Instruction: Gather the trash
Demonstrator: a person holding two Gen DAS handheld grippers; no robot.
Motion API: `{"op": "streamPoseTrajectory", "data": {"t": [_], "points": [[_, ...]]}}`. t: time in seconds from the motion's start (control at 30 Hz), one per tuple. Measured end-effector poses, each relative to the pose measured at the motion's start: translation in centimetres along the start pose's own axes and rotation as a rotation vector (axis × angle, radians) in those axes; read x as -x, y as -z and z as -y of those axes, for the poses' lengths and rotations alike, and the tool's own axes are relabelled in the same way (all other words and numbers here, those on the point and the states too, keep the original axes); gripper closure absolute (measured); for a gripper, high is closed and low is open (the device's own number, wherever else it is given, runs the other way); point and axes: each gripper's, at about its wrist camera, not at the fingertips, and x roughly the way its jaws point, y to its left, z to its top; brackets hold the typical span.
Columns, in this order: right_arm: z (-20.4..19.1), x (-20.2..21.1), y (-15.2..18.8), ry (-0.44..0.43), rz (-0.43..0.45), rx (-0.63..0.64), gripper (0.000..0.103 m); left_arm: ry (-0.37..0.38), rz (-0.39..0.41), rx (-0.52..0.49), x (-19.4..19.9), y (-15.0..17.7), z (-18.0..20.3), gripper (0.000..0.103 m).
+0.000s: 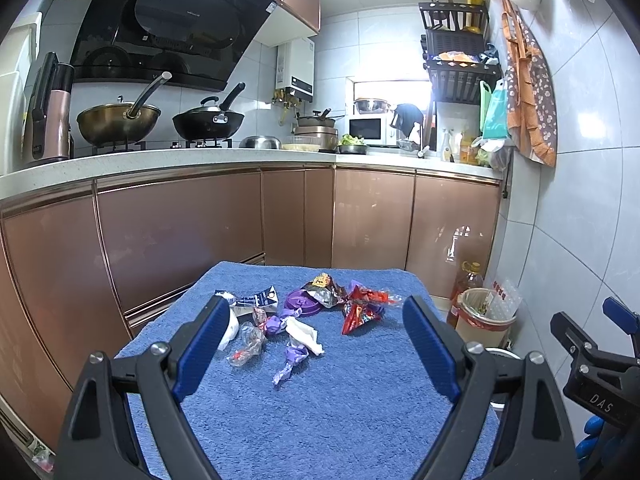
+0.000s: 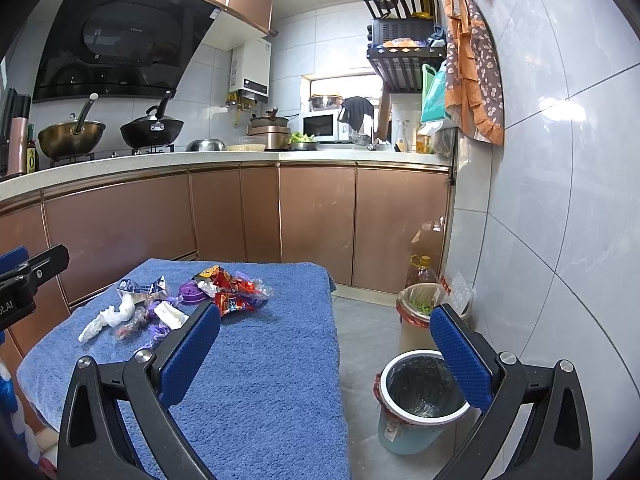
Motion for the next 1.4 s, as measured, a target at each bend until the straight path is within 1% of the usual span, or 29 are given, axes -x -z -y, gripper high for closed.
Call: {"op": "streamPoseTrajectory", "data": {"t": [0.2,0.57,0.6,0.67,0.77,0.9,1.0,1.07,1.13,1.23,1.33,1.37,1.4], "points": [[0.2,-0.2,0.0,-0.009,0.007,-0.008,0.000,0.014,-0.022,-0.001,-0.5,0.2,0.4,0.015],[0.1,-1.6,0.5,-0.019,-0.021,-0.004,0.000,0.025,-0.043,0.014,-2.0,0.4,0.2,0.015],[0.1,-1.9,0.5,-0.023,-0.023,-0.005,0.000,0.026,-0.046,0.016,-2.2,0.5,-0.6,0.015],[-0.1,-2.3,0.6,-0.026,-0.026,-0.004,0.000,0.022,-0.051,0.025,-2.8,0.6,-1.0,0.015],[-0.5,-3.4,0.7,-0.043,-0.040,0.005,0.000,0.006,-0.068,0.057,-3.8,0.6,-2.3,0.015],[-1.1,-5.5,0.6,-0.100,-0.072,0.002,0.000,-0.070,-0.090,0.075,-5.8,0.8,-4.9,0.014],[-2.0,-7.5,0.5,-0.161,-0.115,0.011,0.000,-0.116,-0.129,0.100,-7.4,1.4,-8.1,0.014],[-2.8,-9.1,0.5,-0.199,-0.147,0.024,0.000,-0.125,-0.156,0.094,-8.3,1.9,-9.8,0.015],[-3.7,-10.9,0.5,-0.238,-0.182,0.031,0.000,-0.110,-0.195,0.083,-9.1,2.6,-11.1,0.015],[-4.6,-13.8,0.5,-0.270,-0.223,0.034,0.000,-0.056,-0.269,0.067,-10.7,3.8,-12.2,0.015],[-5.2,-16.4,0.6,-0.296,-0.260,0.038,0.001,0.053,-0.347,0.093,-12.9,4.6,-12.4,0.016],[-5.3,-17.2,0.7,-0.303,-0.272,0.039,0.001,0.089,-0.370,0.097,-13.7,4.8,-12.1,0.018],[-5.5,-18.0,0.7,-0.311,-0.282,0.041,0.003,0.124,-0.391,0.097,-14.6,4.8,-11.6,0.023]]}}
